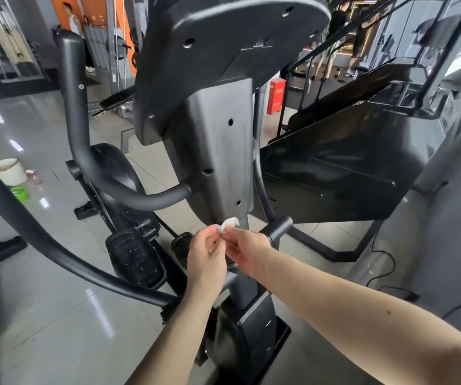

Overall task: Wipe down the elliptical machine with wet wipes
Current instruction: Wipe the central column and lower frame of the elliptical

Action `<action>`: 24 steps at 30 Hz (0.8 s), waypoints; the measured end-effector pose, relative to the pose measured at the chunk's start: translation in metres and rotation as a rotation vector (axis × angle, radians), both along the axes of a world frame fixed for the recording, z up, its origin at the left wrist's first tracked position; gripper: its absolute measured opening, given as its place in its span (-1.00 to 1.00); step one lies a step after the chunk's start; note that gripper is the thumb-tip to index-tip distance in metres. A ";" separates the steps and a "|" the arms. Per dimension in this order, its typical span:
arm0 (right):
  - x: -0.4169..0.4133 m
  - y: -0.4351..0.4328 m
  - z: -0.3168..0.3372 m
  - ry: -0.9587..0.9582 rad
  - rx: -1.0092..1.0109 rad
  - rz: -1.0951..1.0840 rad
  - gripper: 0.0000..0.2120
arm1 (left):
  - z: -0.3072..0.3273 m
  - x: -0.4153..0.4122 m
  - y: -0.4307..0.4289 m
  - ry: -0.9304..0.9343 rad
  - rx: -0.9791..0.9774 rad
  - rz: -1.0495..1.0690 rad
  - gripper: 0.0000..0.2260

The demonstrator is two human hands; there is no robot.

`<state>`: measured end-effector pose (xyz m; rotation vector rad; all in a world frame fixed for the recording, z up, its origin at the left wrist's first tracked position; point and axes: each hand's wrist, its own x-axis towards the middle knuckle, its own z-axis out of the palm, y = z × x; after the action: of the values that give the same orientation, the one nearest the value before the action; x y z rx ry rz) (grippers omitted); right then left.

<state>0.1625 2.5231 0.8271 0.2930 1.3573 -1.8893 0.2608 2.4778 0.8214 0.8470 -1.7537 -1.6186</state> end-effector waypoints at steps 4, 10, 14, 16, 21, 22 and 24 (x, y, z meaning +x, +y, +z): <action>-0.005 -0.002 0.002 -0.083 -0.034 -0.073 -0.72 | -0.005 -0.002 -0.006 -0.045 -0.072 0.043 -0.69; -0.023 0.005 0.001 -0.108 -0.051 -0.115 -0.54 | -0.004 -0.011 0.003 -0.052 -0.252 0.189 -0.77; -0.061 0.013 -0.007 -0.016 -0.025 -0.100 -0.55 | -0.005 -0.029 0.020 -0.058 -0.352 0.244 -0.77; -0.077 0.016 -0.008 -0.006 -0.012 -0.046 -0.53 | -0.005 -0.041 0.028 -0.061 -0.410 0.279 -0.76; -0.114 0.025 -0.007 -0.030 0.020 0.169 -0.79 | -0.001 -0.081 0.052 -0.105 -0.502 0.412 -0.73; -0.122 0.026 -0.012 -0.007 -0.018 0.225 -0.83 | 0.001 -0.091 0.056 -0.129 -0.511 0.451 -0.73; -0.135 0.030 -0.018 0.051 -0.096 0.331 -0.85 | 0.003 -0.111 0.063 -0.178 -0.514 0.520 -0.73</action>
<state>0.0276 2.5534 0.8092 -0.0288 1.2572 -1.6858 0.1495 2.5411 0.8248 1.0899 -1.7563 -0.7327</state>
